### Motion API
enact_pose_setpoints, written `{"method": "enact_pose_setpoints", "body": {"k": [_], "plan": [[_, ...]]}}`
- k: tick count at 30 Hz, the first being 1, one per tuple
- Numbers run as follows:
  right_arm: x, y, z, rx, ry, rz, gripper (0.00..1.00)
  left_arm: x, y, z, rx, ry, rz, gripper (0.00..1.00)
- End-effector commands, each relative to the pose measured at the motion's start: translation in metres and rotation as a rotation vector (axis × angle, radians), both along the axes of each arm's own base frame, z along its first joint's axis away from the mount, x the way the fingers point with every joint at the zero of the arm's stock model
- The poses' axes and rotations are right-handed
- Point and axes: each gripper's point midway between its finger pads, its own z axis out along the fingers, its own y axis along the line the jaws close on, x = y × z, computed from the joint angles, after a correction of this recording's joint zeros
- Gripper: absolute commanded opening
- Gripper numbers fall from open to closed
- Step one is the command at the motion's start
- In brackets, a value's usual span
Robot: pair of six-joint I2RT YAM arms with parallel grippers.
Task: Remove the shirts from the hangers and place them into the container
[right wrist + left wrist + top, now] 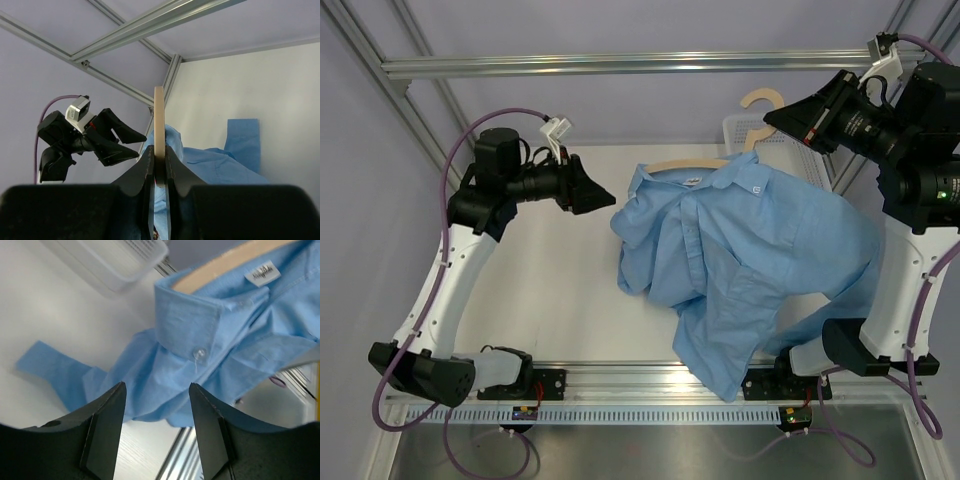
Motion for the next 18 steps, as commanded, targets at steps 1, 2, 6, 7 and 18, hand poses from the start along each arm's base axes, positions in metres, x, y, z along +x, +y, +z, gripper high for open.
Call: {"method": "enact_pose_setpoints", "body": {"k": [1,2,6,7,18], "plan": [[-0.009,0.003,0.019,0.028,-0.050,0.023,0.00,-0.029,-0.016,0.023,-0.144,-0.058,-0.243,0.58],[-0.010,0.005,0.019,0.035,-0.044,0.031,0.00,-0.033,-0.016,0.025,-0.157,-0.064,-0.273,0.58],[-0.014,0.008,0.023,0.057,-0.044,0.046,0.00,-0.043,-0.018,0.029,-0.211,-0.054,-0.360,0.58],[-0.015,0.008,0.024,0.061,-0.046,0.049,0.00,-0.043,-0.019,0.028,-0.221,-0.047,-0.368,0.58],[-0.020,0.012,0.030,0.102,-0.047,0.076,0.00,-0.033,-0.029,0.010,-0.247,0.002,-0.407,0.59]]}}
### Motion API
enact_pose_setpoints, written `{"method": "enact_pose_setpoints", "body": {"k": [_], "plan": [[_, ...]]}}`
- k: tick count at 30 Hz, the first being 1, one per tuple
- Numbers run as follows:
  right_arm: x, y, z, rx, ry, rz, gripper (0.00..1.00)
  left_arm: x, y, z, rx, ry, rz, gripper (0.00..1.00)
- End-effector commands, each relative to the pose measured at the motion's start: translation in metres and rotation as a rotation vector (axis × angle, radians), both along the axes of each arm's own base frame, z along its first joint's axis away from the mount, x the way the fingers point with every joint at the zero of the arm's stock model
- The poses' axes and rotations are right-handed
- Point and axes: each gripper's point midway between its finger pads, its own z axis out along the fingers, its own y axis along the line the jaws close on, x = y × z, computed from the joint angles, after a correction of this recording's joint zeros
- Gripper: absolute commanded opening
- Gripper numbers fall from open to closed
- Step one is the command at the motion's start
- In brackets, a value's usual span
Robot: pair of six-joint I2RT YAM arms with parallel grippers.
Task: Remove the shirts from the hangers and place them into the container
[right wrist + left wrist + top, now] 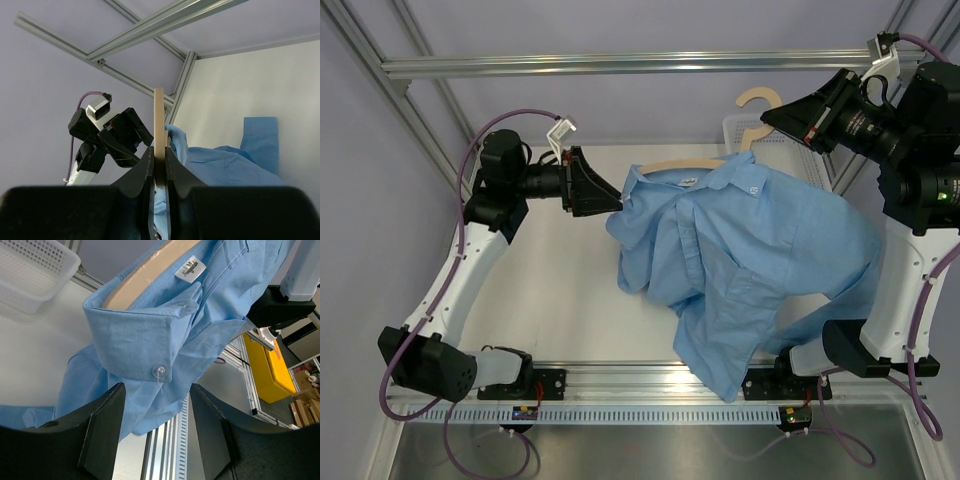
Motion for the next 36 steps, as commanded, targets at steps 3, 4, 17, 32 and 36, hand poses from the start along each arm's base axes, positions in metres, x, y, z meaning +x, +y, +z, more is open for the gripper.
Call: {"method": "enact_pose_setpoints", "body": {"k": [3,4,17,32,36], "plan": [[-0.017,0.006,0.025,0.052,-0.072,0.039,0.00,-0.006,-0.009,-0.007,-0.011,-0.008,-0.072,0.59],[-0.019,0.007,0.027,0.059,-0.073,0.044,0.00,-0.005,-0.010,-0.010,-0.009,-0.003,-0.075,0.60],[-0.022,0.011,0.035,0.083,-0.084,0.079,0.00,0.009,-0.025,-0.021,0.028,-0.017,-0.053,0.60],[-0.025,0.014,0.036,0.097,-0.086,0.099,0.00,0.010,0.014,0.008,0.193,-0.279,0.273,0.62],[-0.027,0.014,0.038,0.102,-0.091,0.105,0.00,0.000,0.006,0.006,0.154,-0.276,0.181,0.66]]}}
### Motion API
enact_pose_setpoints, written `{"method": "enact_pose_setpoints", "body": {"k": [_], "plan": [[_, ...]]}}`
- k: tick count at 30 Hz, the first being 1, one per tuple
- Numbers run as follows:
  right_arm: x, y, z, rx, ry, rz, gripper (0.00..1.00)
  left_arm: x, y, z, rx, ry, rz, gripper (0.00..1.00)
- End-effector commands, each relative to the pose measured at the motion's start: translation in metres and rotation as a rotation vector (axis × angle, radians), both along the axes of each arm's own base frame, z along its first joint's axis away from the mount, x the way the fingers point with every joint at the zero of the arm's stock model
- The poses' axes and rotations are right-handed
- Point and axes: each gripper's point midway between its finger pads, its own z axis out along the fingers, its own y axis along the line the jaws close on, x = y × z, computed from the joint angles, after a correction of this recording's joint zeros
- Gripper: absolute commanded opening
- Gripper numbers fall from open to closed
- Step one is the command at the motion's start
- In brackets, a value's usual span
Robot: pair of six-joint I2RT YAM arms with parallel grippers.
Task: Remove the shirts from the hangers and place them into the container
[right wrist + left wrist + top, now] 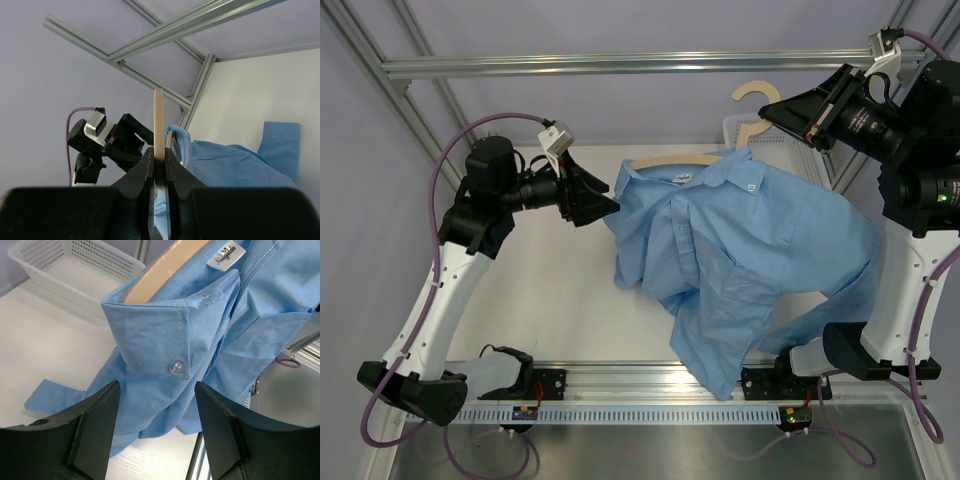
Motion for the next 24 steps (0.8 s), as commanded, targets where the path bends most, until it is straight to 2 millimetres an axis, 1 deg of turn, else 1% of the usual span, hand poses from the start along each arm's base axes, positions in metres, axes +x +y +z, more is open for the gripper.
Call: {"method": "enact_pose_setpoints", "body": {"k": [1,3,4,7,10,12,15,17,19,20,21,22,24], "plan": [[-0.020,0.006,0.022,0.039,-0.068,0.053,0.00,-0.002,-0.008,-0.006,0.002,-0.003,-0.092,0.68],[-0.020,0.007,0.023,0.044,-0.067,0.062,0.00,-0.003,-0.011,-0.011,0.005,0.020,-0.128,0.68],[-0.020,0.007,0.024,0.045,-0.067,0.065,0.00,0.000,-0.012,-0.010,0.011,0.009,-0.131,0.68],[-0.023,0.009,0.027,0.053,-0.072,0.079,0.00,0.009,-0.011,-0.018,0.041,0.004,-0.108,0.69],[-0.025,0.010,0.029,0.060,-0.073,0.087,0.00,0.017,-0.010,-0.020,0.053,-0.007,-0.090,0.72],[-0.026,0.011,0.029,0.065,-0.072,0.097,0.00,0.021,-0.011,-0.026,0.058,0.011,-0.095,0.72],[-0.026,0.011,0.029,0.066,-0.070,0.100,0.00,0.022,-0.016,-0.032,0.044,0.029,-0.133,0.73],[-0.026,0.011,0.029,0.066,-0.073,0.100,0.00,0.017,-0.019,-0.031,0.020,0.051,-0.172,0.73],[-0.026,0.012,0.029,0.069,-0.071,0.106,0.00,0.012,-0.024,-0.029,-0.019,0.067,-0.216,0.68],[-0.027,0.012,0.029,0.074,-0.067,0.107,0.00,0.012,-0.025,-0.029,-0.031,0.073,-0.225,0.63],[-0.027,0.012,0.030,0.076,-0.069,0.109,0.00,0.013,-0.026,-0.024,-0.048,0.050,-0.237,0.55],[-0.026,0.012,0.029,0.078,-0.067,0.111,0.00,0.010,-0.028,-0.026,-0.063,0.091,-0.255,0.39],[-0.028,0.013,0.029,0.080,-0.066,0.112,0.00,0.012,-0.030,-0.024,-0.076,0.099,-0.255,0.26]]}}
